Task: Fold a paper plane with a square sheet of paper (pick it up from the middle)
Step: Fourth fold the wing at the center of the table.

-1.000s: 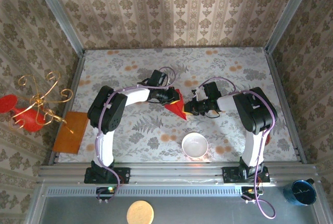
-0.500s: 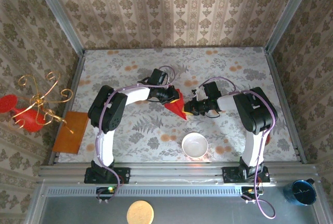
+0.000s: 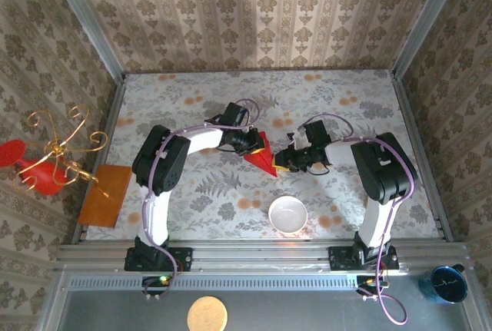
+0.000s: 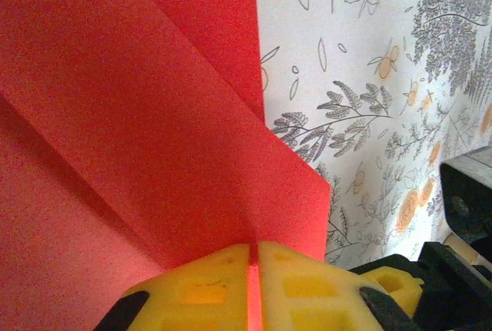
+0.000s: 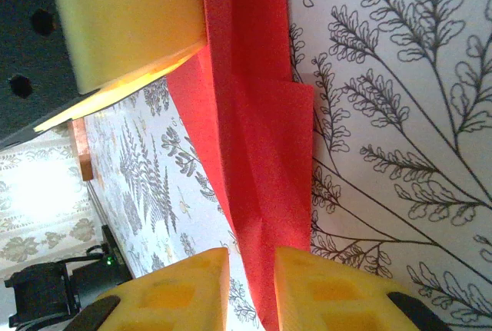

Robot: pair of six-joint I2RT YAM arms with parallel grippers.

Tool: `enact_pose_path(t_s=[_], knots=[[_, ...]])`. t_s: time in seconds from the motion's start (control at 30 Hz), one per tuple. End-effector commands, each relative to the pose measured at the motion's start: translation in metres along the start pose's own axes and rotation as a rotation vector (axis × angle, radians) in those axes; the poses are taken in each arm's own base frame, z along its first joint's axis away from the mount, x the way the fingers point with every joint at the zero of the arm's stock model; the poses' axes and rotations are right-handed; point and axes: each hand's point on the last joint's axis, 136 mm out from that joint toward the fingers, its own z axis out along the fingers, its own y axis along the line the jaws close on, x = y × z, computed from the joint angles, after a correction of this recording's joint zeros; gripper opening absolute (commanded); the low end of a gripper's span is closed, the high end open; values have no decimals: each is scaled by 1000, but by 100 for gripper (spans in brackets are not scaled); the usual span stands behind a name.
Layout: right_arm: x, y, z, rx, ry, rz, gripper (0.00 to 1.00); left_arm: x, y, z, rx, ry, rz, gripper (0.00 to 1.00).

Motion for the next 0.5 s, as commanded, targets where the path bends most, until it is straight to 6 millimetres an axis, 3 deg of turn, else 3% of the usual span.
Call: enact_pose_path(t_s=[0.0, 0.47], knots=[[6, -5, -3, 28, 11, -3, 25, -5, 3, 1, -17, 2, -17, 12], [11, -6, -2, 72, 37, -41, 26, -5, 9, 2, -43, 13, -35, 12]])
